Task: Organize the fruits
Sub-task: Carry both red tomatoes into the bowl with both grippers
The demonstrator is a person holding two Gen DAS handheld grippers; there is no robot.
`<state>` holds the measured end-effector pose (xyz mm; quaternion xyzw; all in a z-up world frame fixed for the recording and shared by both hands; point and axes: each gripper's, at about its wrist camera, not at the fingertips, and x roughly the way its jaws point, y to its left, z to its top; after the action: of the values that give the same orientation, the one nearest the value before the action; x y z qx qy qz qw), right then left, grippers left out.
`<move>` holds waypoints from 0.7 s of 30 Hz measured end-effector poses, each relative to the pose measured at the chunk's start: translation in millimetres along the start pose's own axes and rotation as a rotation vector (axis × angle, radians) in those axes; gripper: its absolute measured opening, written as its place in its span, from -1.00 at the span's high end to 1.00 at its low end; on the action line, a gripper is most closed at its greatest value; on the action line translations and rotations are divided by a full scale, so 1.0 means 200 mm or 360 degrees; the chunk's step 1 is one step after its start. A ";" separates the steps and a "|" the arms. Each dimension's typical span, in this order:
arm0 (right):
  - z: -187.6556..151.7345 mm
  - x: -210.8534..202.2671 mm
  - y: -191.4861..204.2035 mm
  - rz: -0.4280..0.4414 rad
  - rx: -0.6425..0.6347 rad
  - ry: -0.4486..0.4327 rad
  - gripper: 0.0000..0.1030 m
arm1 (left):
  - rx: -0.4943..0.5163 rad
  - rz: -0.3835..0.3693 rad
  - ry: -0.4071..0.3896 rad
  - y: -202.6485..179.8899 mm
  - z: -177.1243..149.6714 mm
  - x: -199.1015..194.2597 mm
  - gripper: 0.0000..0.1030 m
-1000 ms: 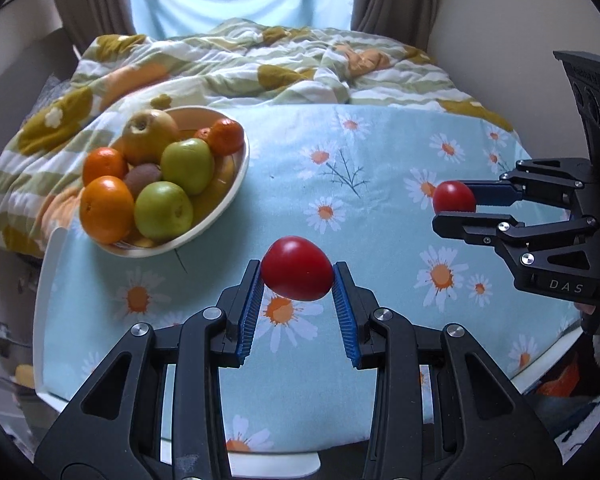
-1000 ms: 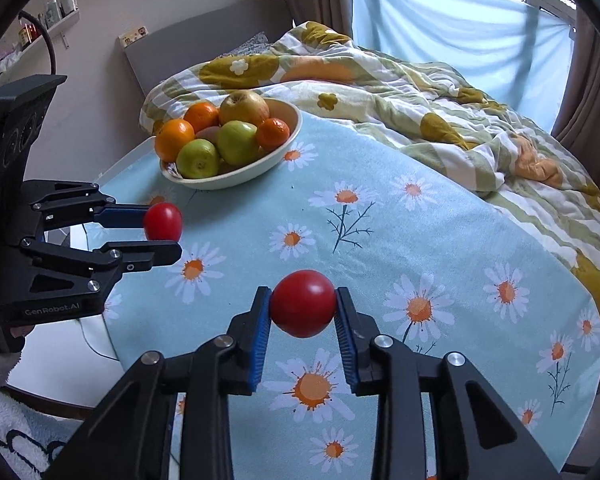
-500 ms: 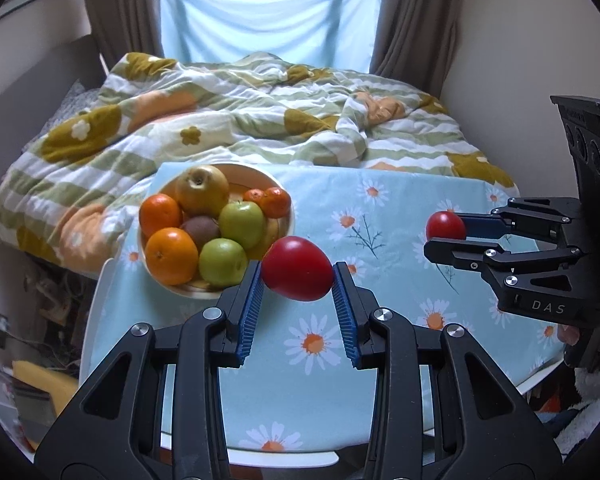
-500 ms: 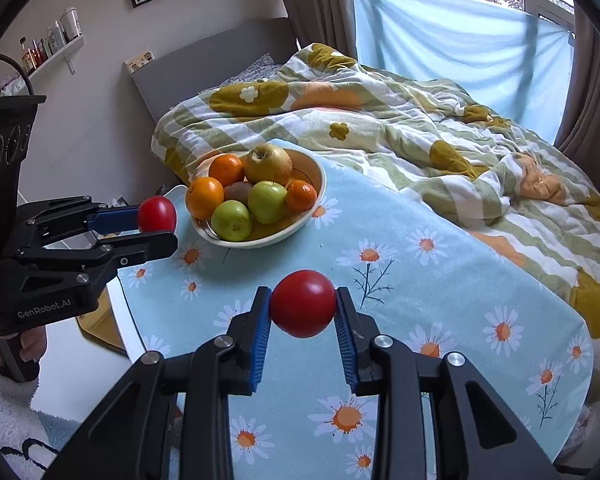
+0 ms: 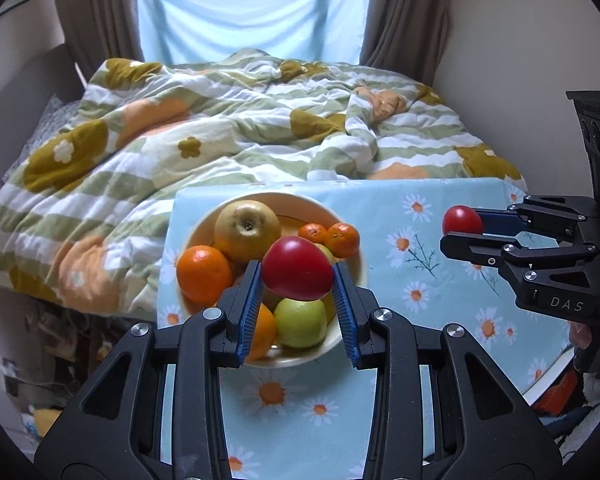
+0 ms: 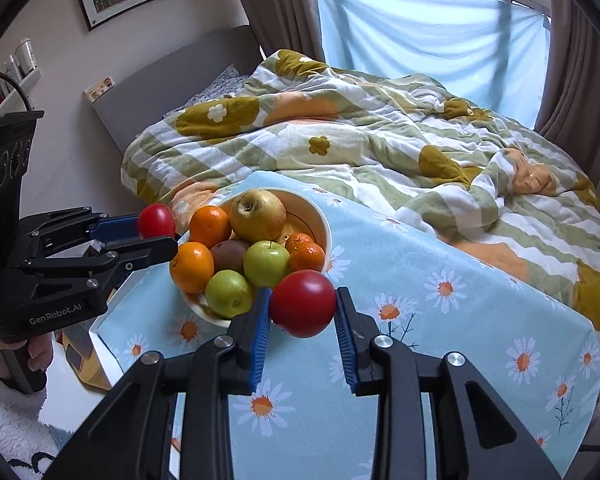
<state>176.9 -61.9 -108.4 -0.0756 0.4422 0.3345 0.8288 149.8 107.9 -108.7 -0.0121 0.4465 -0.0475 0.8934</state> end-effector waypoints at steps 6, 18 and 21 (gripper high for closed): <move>0.06 0.12 0.01 -0.0047 0.0102 0.0015 0.44 | 0.0069 -0.0072 0.0075 0.12 0.04 0.17 0.20; 0.08 0.25 0.03 -0.0127 0.0284 0.0045 0.44 | 0.0192 -0.0185 0.0176 0.20 0.05 0.39 0.19; 0.08 0.26 0.03 -0.0150 0.0309 0.0046 0.44 | 0.0226 -0.0177 0.0195 0.20 0.04 0.41 0.19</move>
<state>203.7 -26.3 -138.4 -0.0203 0.4803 0.2496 0.8406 208.9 139.7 -171.4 0.0294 0.4943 -0.1290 0.8591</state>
